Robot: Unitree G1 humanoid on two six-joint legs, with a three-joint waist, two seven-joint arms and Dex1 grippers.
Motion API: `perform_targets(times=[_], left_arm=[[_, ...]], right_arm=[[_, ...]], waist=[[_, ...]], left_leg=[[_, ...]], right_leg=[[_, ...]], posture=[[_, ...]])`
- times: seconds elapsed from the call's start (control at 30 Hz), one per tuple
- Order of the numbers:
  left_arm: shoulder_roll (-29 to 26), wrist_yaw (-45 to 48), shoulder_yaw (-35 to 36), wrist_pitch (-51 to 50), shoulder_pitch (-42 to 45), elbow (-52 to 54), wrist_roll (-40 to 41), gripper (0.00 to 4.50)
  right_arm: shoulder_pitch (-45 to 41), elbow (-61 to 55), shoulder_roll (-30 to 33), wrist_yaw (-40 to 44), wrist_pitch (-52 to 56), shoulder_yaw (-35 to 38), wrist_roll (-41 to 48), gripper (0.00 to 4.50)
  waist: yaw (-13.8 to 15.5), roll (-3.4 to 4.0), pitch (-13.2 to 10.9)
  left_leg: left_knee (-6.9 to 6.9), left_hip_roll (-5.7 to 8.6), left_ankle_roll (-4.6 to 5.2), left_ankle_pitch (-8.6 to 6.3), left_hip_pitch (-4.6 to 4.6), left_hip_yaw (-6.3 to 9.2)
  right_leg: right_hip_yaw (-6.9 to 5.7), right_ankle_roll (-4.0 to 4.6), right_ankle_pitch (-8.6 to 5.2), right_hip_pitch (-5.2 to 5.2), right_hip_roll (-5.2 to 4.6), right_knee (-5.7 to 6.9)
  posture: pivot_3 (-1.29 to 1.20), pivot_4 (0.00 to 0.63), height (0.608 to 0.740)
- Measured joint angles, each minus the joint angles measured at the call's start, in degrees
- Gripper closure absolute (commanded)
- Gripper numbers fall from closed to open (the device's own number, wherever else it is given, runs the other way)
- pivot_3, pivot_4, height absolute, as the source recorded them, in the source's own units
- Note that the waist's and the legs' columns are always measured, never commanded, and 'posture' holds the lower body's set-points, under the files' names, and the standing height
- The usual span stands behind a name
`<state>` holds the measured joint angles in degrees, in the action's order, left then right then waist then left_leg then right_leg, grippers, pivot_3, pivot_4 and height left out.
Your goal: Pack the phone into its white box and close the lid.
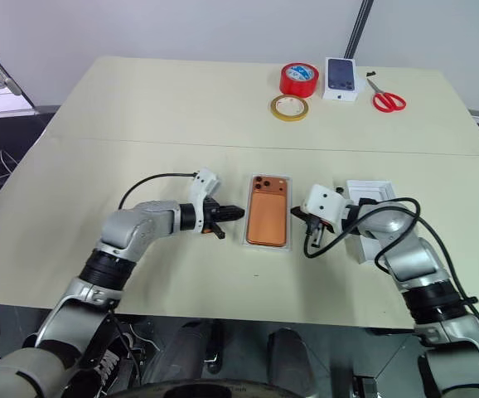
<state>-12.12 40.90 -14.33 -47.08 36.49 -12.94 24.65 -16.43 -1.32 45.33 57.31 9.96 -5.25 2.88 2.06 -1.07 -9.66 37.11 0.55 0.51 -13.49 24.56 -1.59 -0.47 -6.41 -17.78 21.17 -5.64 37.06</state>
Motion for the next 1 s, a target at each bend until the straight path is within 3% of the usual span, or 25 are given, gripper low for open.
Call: perform_targets(times=[0.3, 1.0], left_arm=[[7.3, 3.7, -2.3, 4.8, 3.8, -7.8, -5.5, 4.48], [6.0, 7.2, -1.1, 10.3, 2.6, -8.2, -7.9, 4.48]], right_arm=[[7.9, -3.4, 5.2, 1.3, 1.4, 5.7, 1.5, 4.47], [7.0, -1.6, 5.4, 0.3, 0.2, 6.5, 1.9, 4.47]], waist=[[0.0, 0.03, 0.0], [0.0, 0.11, 0.0]], left_leg=[[-0.01, -0.03, 0.06, -0.03, 0.04, 0.00], [0.00, -0.07, 0.05, -0.02, 0.04, 0.00]], right_leg=[[0.01, 0.00, 0.00, 0.07, 0.03, 0.00], [0.00, -0.01, 0.00, 0.10, 0.09, 0.05]], posture=[[0.00, 0.150, 0.728], [0.00, 0.150, 0.728]])
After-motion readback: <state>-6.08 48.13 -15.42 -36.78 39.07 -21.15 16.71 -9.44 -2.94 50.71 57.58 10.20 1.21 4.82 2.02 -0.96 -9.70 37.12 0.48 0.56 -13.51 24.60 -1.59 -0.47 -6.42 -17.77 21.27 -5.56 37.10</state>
